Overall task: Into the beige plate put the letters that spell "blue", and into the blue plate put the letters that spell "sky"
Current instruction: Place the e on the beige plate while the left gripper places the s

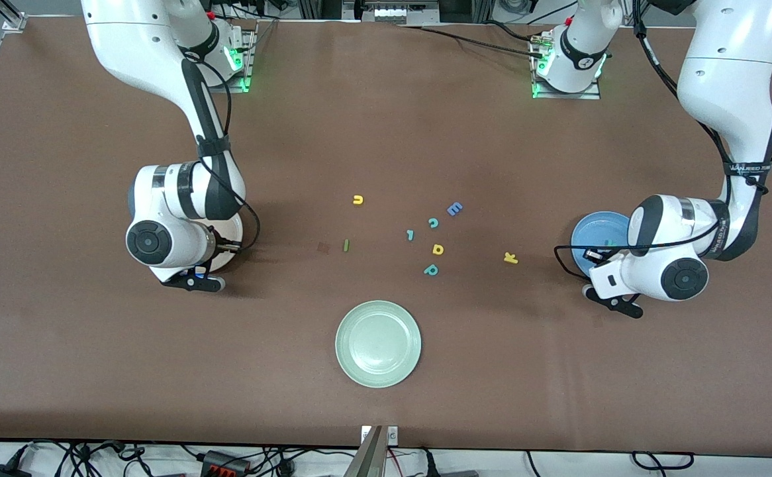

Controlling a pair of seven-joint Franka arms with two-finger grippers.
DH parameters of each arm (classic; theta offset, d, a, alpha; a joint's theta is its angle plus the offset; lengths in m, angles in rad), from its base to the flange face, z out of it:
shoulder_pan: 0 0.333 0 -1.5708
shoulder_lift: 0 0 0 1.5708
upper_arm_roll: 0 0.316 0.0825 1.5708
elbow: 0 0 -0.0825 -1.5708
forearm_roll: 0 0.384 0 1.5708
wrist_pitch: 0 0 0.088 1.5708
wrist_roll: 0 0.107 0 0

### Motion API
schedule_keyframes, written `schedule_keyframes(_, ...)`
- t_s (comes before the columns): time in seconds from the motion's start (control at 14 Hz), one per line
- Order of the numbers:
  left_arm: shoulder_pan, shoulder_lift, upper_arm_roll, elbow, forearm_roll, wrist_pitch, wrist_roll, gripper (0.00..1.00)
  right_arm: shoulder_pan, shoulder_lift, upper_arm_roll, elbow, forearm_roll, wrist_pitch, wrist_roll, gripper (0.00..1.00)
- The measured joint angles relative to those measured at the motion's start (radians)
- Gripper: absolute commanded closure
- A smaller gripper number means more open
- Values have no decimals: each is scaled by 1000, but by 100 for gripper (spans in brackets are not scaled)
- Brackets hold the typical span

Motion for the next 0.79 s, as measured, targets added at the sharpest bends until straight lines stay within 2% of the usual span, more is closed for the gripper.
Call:
schedule_keyframes(0.14,-1,3,-2,1,0,0,0,87,6,2,1,-35,0,3,-2,75)
schedule_keyframes(0.21,-2,3,-3,1,0,0,0,86,10,3,1,-46,0,5,-2,48)
schedule_keyframes(0.29,-2,3,-4,1,0,0,0,82,13,3,2,-53,0,6,-3,0)
schedule_keyframes(0.43,-2,3,-5,1,0,0,0,77,14,3,0,-57,0,7,-3,0)
schedule_keyframes(0.5,-2,3,-6,1,0,0,0,69,13,1,-1,-55,0,9,-3,0)
schedule_keyframes(0.57,-3,4,-6,1,0,0,0,58,14,-2,0,-49,1,12,-3,0)
schedule_keyframes(0.64,-3,4,-6,1,0,0,0,35,20,-9,2,-36,2,16,-3,0)
schedule_keyframes(0.72,-5,4,-7,1,0,0,0,19,34,-15,6,-14,5,20,-3,0)
schedule_keyframes(0.79,-6,4,-8,1,0,0,-1,19,59,-19,9,18,17,23,-3,0)
